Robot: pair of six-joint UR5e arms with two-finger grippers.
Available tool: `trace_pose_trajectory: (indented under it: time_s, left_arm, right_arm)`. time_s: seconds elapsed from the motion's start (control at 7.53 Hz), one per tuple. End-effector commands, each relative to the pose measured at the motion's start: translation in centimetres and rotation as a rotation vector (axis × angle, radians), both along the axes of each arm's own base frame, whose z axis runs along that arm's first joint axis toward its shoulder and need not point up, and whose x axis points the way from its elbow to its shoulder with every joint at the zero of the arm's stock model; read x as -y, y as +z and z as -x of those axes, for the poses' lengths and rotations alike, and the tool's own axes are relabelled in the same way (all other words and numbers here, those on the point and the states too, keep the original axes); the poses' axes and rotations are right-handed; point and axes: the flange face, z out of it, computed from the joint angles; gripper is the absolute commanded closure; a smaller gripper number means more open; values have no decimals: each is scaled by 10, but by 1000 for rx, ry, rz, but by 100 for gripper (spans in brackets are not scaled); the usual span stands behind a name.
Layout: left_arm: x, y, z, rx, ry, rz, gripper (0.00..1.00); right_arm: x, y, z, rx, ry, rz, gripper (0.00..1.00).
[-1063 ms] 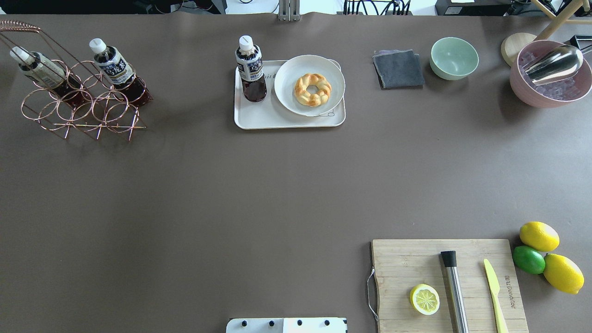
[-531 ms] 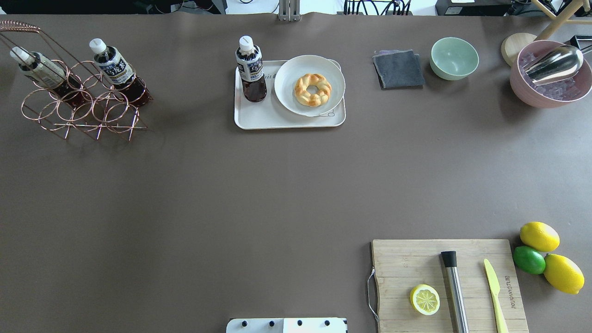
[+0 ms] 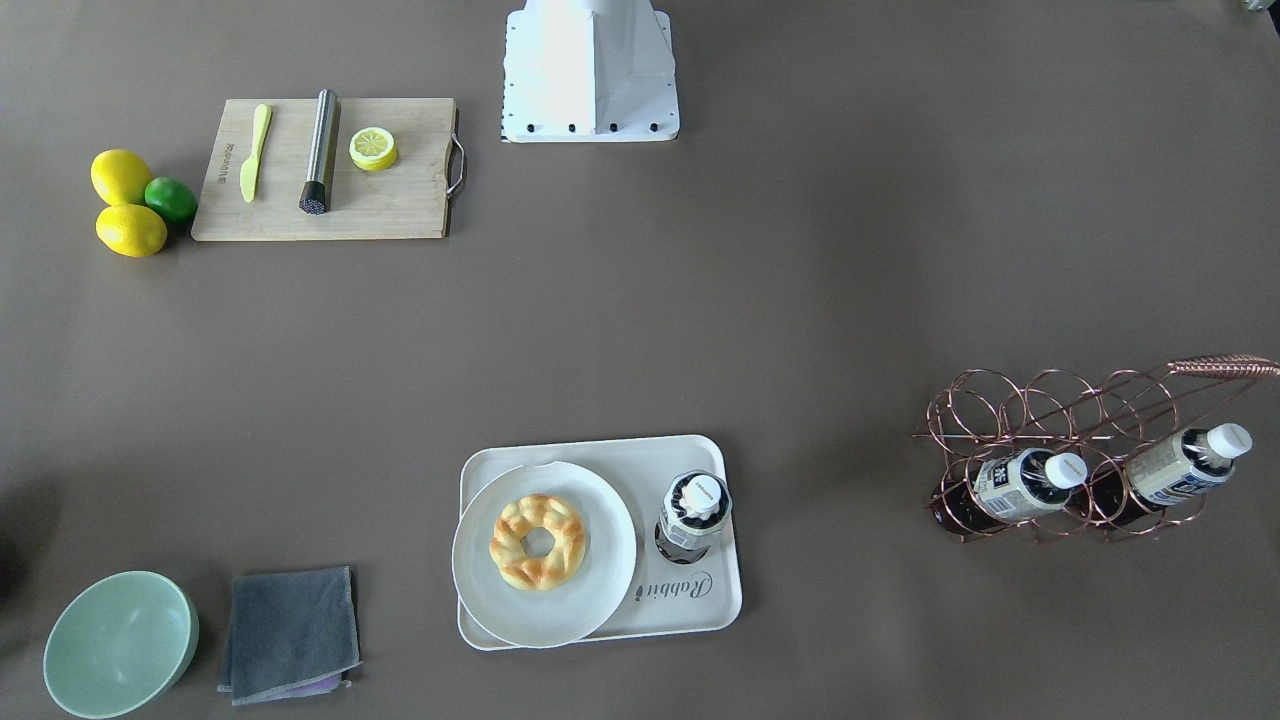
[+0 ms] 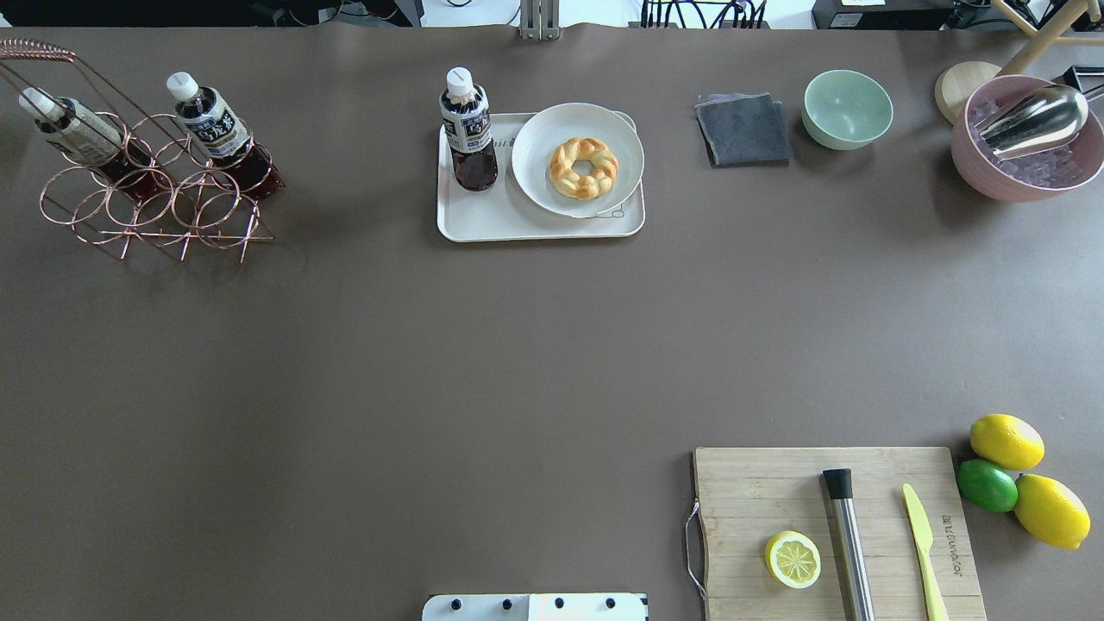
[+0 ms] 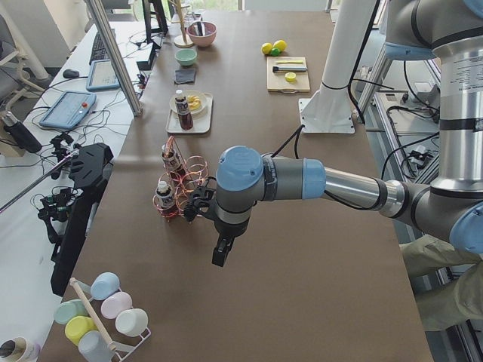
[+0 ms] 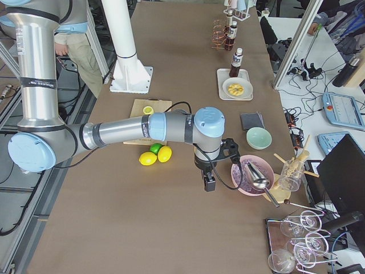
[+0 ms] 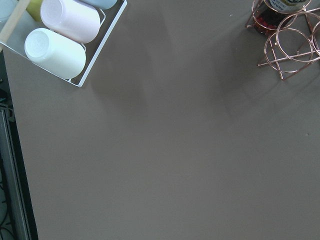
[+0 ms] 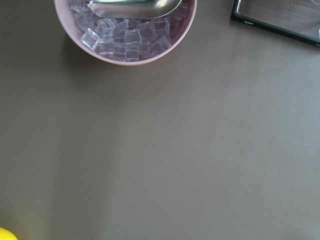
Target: Place tea on tray
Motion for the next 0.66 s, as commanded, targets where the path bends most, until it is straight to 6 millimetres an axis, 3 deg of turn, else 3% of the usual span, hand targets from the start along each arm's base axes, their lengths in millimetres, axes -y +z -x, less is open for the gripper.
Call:
trace_pose_trajectory:
  time_s: [0.0, 0.27, 0.53]
  left_arm:
    - [6, 28, 1, 2, -2, -6, 3]
    - [6, 32, 0, -3, 0, -6, 3]
    - [7, 29, 0, -5, 0, -11, 3]
  right_arm:
    - [17, -16, 23, -3, -43, -26, 0]
    - [26, -22, 56, 7, -97, -28, 0]
    - [21, -12, 57, 12, -93, -3, 0]
